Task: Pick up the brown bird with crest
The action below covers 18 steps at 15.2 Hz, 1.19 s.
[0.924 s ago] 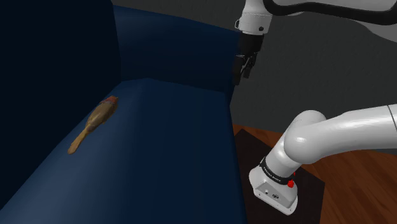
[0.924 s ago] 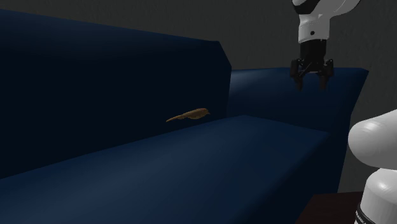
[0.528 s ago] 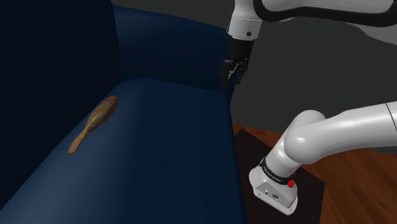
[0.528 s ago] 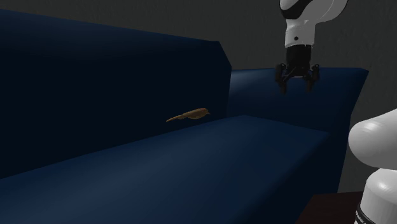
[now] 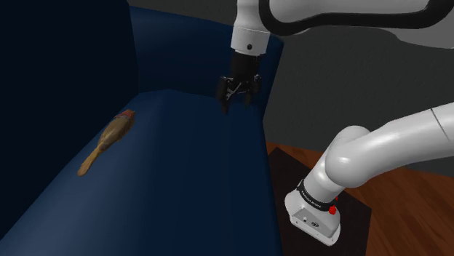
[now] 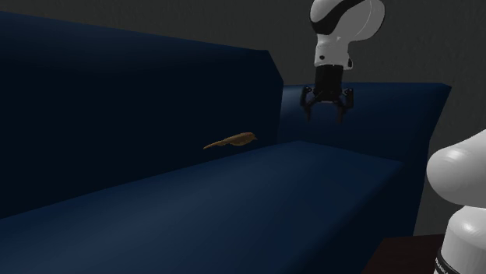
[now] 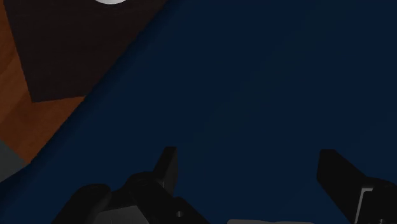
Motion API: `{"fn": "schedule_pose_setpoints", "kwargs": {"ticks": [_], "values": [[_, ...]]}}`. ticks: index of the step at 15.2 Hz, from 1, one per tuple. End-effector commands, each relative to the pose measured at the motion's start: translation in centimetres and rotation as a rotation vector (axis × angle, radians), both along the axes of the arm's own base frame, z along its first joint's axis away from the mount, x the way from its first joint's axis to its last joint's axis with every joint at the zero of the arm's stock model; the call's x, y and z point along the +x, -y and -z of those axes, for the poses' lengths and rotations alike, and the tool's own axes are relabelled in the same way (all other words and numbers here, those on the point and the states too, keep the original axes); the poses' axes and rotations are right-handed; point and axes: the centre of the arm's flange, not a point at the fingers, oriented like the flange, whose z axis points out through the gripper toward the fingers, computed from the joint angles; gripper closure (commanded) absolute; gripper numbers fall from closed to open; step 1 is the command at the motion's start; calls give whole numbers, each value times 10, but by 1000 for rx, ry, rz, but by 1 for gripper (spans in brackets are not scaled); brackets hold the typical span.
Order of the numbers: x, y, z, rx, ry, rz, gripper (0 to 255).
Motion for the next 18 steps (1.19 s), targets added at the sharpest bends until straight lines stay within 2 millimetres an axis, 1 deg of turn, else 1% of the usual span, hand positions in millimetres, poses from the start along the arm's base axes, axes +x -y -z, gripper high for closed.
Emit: {"fn": "schedule_pose_setpoints", "kwargs": {"ticks": [1, 9, 18], "values": [[9, -22, 7, 10, 4, 45, 0], [56, -103, 30, 42, 19, 209, 0], [124, -186, 51, 79, 35, 394, 0]]}}
